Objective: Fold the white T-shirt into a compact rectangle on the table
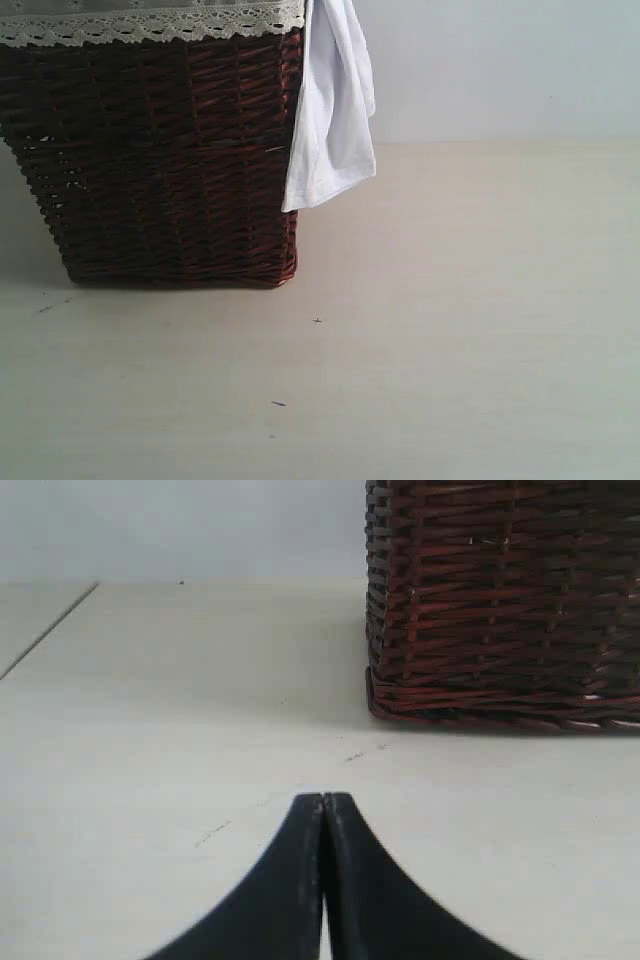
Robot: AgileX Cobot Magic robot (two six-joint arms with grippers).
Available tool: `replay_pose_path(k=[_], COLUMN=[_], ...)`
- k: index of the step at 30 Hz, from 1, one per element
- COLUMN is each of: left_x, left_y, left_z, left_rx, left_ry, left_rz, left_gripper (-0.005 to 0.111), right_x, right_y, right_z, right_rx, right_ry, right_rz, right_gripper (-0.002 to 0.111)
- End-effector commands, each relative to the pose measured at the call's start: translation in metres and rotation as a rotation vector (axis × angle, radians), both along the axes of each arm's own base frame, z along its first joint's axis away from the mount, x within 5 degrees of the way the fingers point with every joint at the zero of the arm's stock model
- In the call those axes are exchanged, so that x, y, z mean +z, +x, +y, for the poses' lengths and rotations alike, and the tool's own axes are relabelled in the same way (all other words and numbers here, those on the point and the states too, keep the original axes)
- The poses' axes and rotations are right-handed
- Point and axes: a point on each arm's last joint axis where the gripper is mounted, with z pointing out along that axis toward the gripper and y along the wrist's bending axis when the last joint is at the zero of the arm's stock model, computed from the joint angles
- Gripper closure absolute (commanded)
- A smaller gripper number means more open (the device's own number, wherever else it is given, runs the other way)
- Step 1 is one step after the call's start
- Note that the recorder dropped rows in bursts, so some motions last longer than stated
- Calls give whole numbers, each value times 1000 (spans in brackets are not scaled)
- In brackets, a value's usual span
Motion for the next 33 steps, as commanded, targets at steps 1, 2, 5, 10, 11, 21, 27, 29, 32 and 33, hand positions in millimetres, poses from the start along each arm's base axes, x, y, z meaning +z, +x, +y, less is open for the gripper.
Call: replay_pose_path(k=[1, 2, 5, 10, 11, 21, 27, 29, 32, 33], left_x=[1, 1, 1, 1, 1, 1, 2, 4, 11, 13], left_y=[0, 0, 0, 0, 0, 0, 0, 1, 2, 2], left_z=[0, 0, 0, 0, 0, 0, 0, 0, -1, -1], left_rx=[-1, -1, -1, -1, -1, -1, -9, -5, -6, -5], left_ry=[-3, -3, -3, -3, -3, 7, 42, 24, -12, -30], left_rz=[-15, -15, -15, -15, -15, -14, -20, -45, -125, -155], left_gripper=[106, 106, 106, 106, 106, 106, 106, 106, 106, 106], right_x=[-1, -1, -1, -1, -1, -1, 3, 3, 8, 11], right_y=[0, 0, 0, 0, 0, 0, 0, 1, 1, 1], right_z=[0, 0, 0, 0, 0, 0, 0, 0, 0, 0], right_rx=[-3, -3, -3, -3, -3, -3, -1, 0, 4, 6], right_ry=[-10, -10, -10, -10, -10, -13, -14, -14, -20, -21], right_rz=[-7, -7, -7, -7, -7, -7, -45, -51, -105, -137], right_gripper=[108, 108, 108, 108, 108, 108, 108, 108, 108, 108])
